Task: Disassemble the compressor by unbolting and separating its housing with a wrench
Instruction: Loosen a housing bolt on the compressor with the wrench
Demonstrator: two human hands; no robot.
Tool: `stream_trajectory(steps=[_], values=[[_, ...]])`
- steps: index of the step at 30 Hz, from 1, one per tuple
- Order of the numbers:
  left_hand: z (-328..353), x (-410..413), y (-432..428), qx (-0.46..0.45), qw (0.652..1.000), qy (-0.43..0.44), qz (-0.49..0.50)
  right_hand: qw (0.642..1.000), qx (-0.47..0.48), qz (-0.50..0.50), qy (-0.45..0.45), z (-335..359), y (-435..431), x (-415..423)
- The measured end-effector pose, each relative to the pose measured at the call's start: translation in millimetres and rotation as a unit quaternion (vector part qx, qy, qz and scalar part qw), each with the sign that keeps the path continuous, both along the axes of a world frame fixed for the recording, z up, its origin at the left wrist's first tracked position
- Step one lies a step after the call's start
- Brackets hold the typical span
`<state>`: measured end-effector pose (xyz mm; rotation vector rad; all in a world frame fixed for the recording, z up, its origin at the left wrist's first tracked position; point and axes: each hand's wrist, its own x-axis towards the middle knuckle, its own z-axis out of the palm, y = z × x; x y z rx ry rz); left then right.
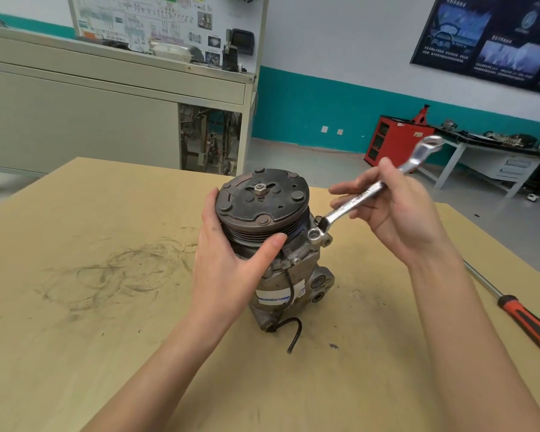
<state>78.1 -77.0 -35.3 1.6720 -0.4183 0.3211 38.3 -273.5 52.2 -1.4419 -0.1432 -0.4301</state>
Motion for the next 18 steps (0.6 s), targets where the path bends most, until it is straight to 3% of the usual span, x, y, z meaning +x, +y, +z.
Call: stream_trajectory(steps=[9, 15, 18], values=[[0, 0, 1, 0.003, 1.0, -0.004, 0.001, 0.984, -0.059, -0.138, -0.094, -8, 54, -59], [0, 0, 0, 0.003, 1.0, -0.002, 0.004, 0.98, 0.018, -0.157, -0.119, -35, 74, -72], [-1, 0, 0, -0.002, 1.0, 0.0, 0.003, 0.982, 0.01, -0.155, -0.104, -42, 71, -75]])
